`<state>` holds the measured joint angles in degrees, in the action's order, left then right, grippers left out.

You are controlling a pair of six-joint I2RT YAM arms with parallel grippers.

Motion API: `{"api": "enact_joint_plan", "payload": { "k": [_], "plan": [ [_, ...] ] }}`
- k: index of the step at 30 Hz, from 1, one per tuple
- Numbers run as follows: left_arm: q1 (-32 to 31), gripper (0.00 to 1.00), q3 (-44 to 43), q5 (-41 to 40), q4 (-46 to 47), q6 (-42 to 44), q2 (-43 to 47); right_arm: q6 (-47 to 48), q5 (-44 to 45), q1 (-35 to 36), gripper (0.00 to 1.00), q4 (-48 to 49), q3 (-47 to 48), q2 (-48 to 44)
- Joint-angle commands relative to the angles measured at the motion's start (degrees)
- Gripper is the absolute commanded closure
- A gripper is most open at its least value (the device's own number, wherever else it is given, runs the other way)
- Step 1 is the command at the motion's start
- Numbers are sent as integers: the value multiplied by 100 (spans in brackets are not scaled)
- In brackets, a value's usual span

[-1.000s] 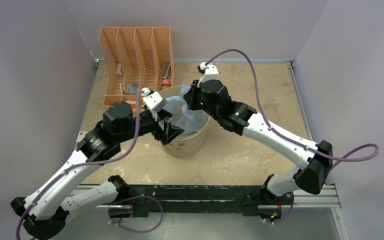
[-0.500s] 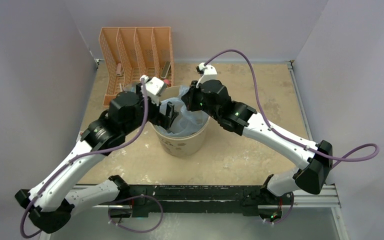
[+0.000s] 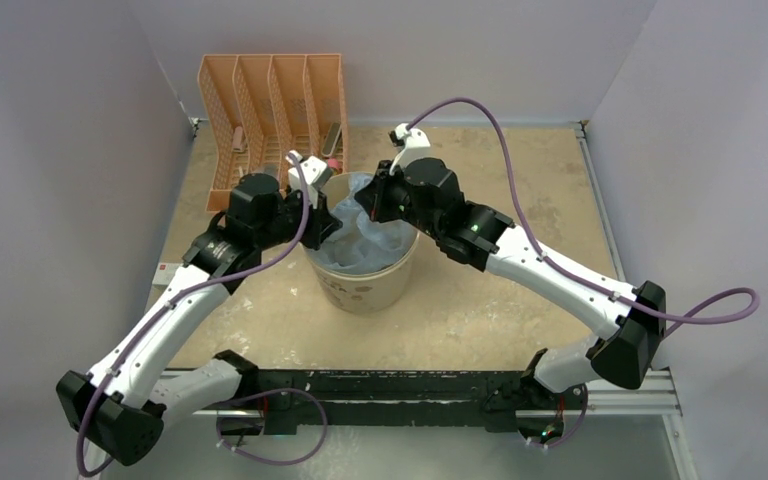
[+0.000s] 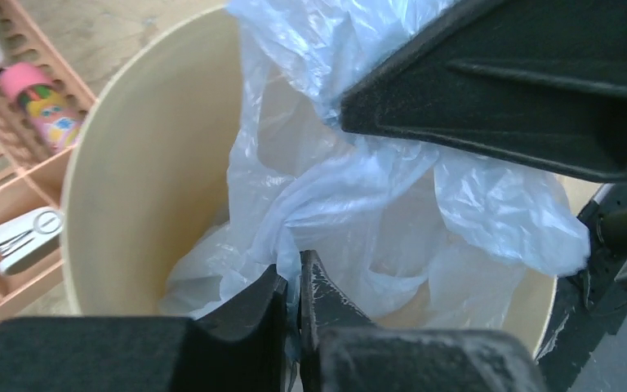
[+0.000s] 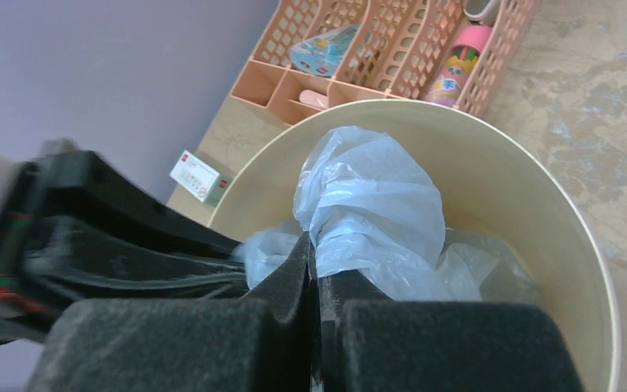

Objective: Put the trash bags into the trash bin

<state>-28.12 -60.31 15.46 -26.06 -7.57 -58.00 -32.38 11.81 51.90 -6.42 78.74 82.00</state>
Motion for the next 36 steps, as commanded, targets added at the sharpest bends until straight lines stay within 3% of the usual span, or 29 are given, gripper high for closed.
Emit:
{"api": "enact_joint_plan", "payload": {
  "k": [1,5,8,11,16,22,29,36],
  "plan": [
    [52,99,226,784,773,-245,-326,61,-283,-13,100,502,11,-159],
    [52,99,412,816,955,-365,-554,37,-163,-13,100,351,-1,40],
    [52,82,455,733,911,-471,-501,46,-142,-13,100,225,38,309],
    [53,76,366,696,805,-519,-110,48,-76,-13,100,141,80,521],
    [53,49,94,443,334,-387,595,110,-48,-13,100,48,171,826],
    [53,44,-103,35,-439,-331,895,438,-94,-5,100,-58,224,1181],
    [53,30,329,-1052,-319,-449,1420,811,409,187,100,-661,338,1929],
    [57,24,562,-1300,-205,-534,1415,847,1179,250,100,-804,-44,2211]
  ]
}}
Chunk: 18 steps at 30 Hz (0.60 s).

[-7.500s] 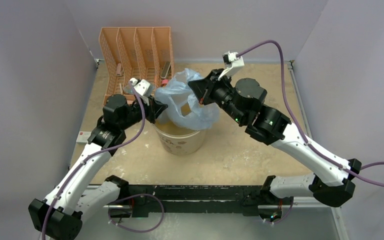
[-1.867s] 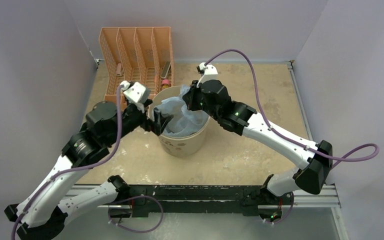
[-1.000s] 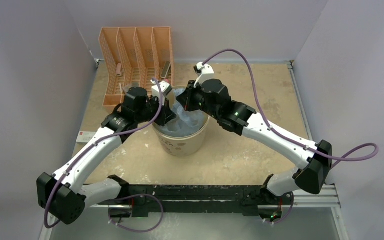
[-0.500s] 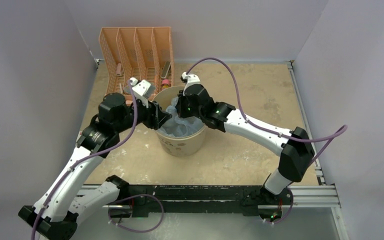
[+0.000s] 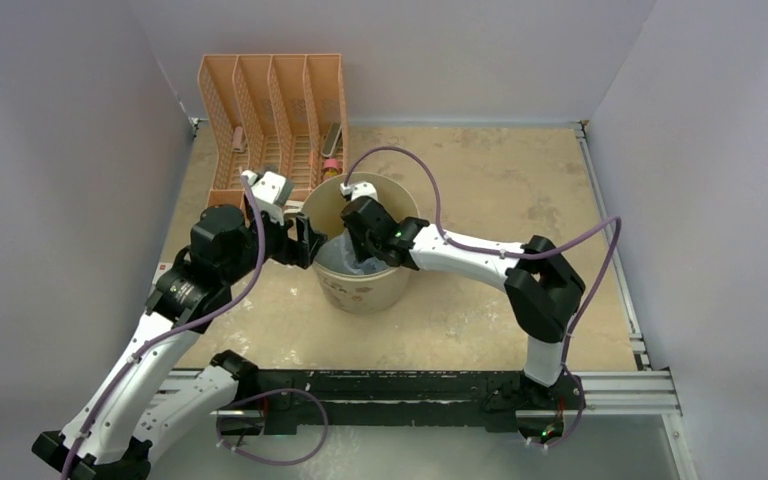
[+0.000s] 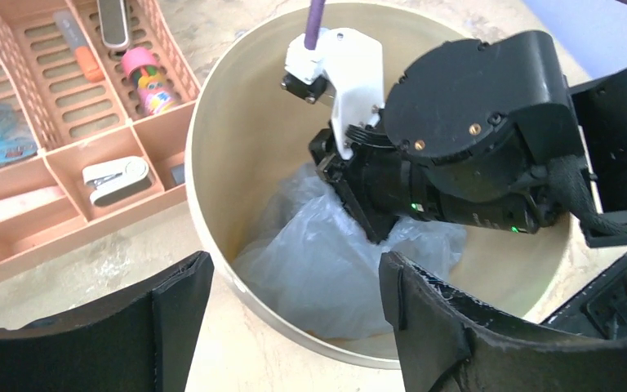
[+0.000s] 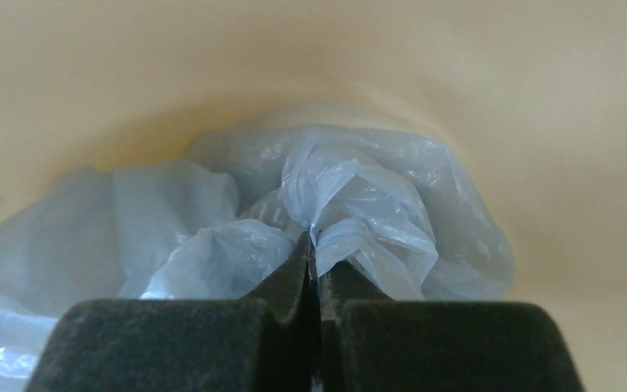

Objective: Put the trash bags into the trash bin

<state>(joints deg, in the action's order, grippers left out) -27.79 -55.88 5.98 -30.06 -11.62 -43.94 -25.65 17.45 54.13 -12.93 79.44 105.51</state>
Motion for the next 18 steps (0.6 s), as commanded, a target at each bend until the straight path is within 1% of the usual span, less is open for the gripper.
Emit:
{"api": "enact_joint_plan", "payload": {
  "k": [1,6,11,13,15,18],
  "plan": [
    [23,24,112,-302,220,-144,-20,195,732,28,100,-168,-159,-151],
    [24,22,94,116,277,-122,-326,532,978,28,100,-277,-427,-416],
    [20,25,19,1124,280,-110,-473,1143,783,28,100,-158,-921,-986],
    [19,26,-5,1600,277,-75,-483,1383,566,28,100,-153,-1123,-1177],
    [20,29,-16,1987,271,-104,-425,1578,363,28,100,-180,-1309,-1359],
    [19,29,109,2565,382,-186,-283,1779,202,19,100,-77,-1560,-1664]
  ]
}}
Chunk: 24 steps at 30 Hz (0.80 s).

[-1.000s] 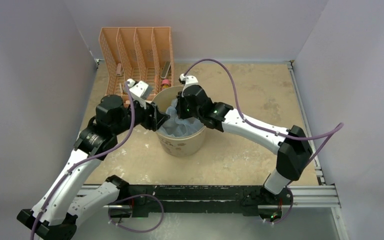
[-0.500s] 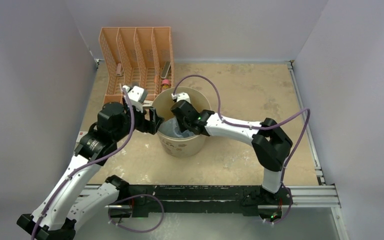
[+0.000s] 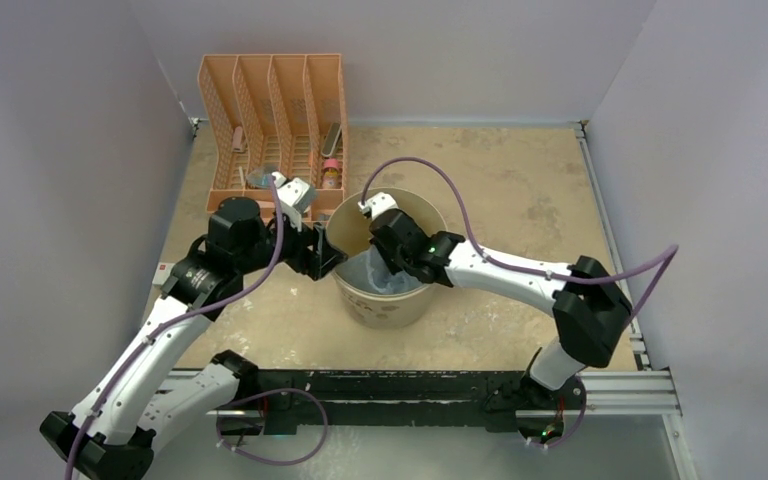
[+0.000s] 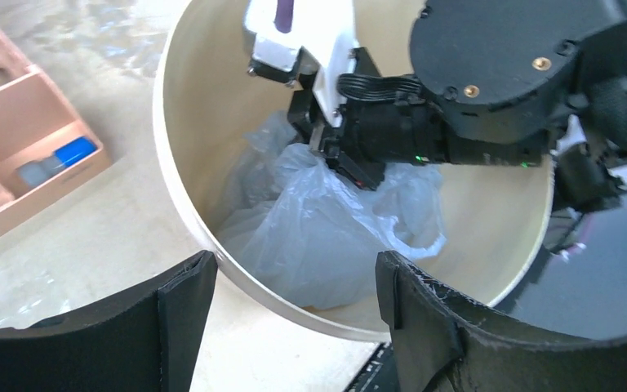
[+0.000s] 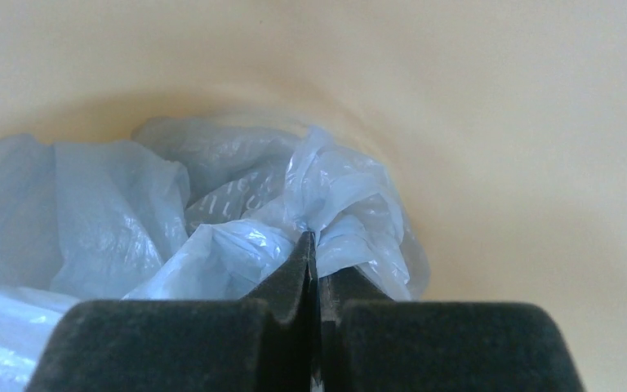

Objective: Put the trash bags into the trash bin

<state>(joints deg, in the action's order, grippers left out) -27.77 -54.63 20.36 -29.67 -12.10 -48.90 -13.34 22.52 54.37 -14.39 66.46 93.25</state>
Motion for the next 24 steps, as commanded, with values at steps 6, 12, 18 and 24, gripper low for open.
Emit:
{"api": "enact_joint_plan", "payload": {
  "k": [6,12,18,24],
  "plan": [
    [18,35,155,1781,129,-312,5,363,-227,-5,100,140,-19,-1067],
    [17,36,641,1438,703,-1098,544,-118,-90,-42,100,535,84,-1722],
    [17,36,908,1724,924,-1475,826,-179,-277,-412,100,582,89,-1802],
    [17,52,1360,2031,1654,-1776,848,-655,-995,-471,100,1006,94,-1900]
  ]
}}
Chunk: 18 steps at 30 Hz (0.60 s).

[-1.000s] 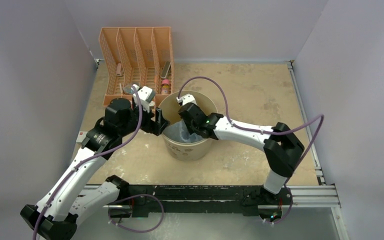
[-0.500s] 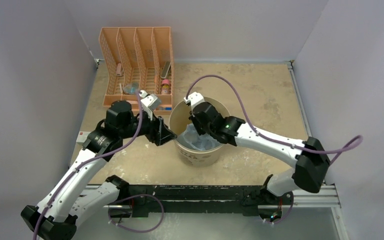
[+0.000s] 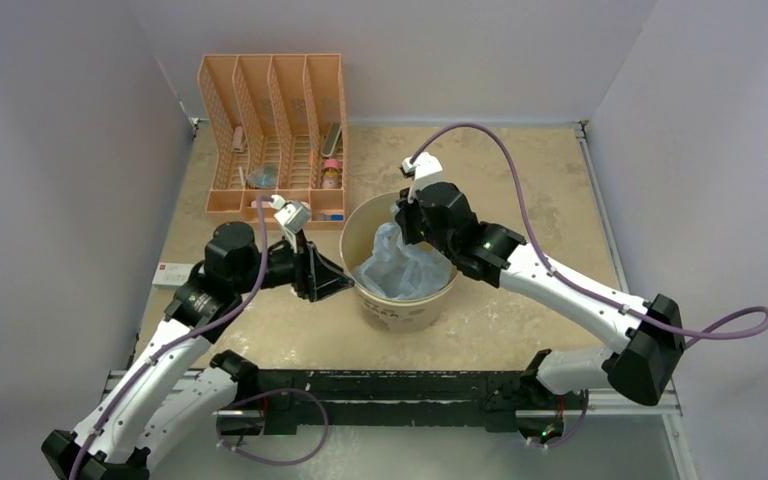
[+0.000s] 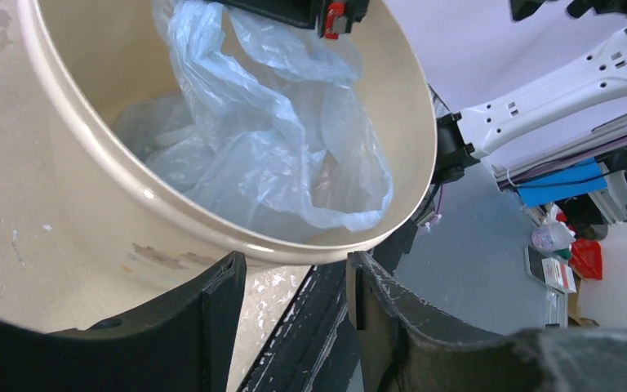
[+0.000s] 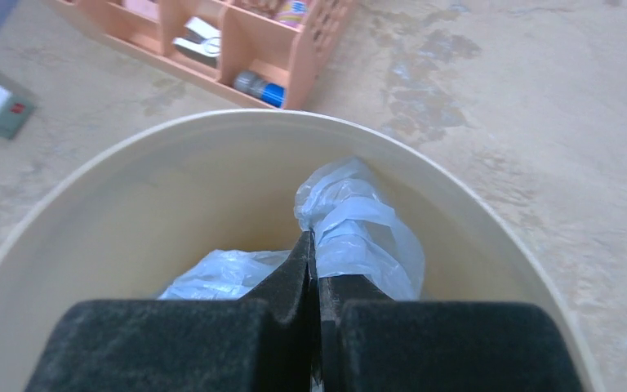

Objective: Put the trash bags into the trash bin

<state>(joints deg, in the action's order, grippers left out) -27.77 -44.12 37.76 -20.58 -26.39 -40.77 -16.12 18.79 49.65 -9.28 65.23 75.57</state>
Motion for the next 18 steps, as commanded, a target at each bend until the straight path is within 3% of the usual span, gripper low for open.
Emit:
{"api": "enact_joint_plan", "payload": {
  "k": [1,7,11,14,18],
  "plan": [
    [18,52,311,219,740,-324,73,-442,-728,-1,100,378,324,-86],
    [17,50,-196,-103,-78,42,18,-600,-1060,1,100,153,169,-54],
    [19,50,-85,-680,-166,47,544,-716,-1211,1,100,302,28,-63],
    [17,30,-111,-958,15,46,930,-772,-1287,1,100,391,33,-201],
    [17,21,-504,-411,173,393,668,-1085,-1530,1,100,529,-89,-684]
  ]
}}
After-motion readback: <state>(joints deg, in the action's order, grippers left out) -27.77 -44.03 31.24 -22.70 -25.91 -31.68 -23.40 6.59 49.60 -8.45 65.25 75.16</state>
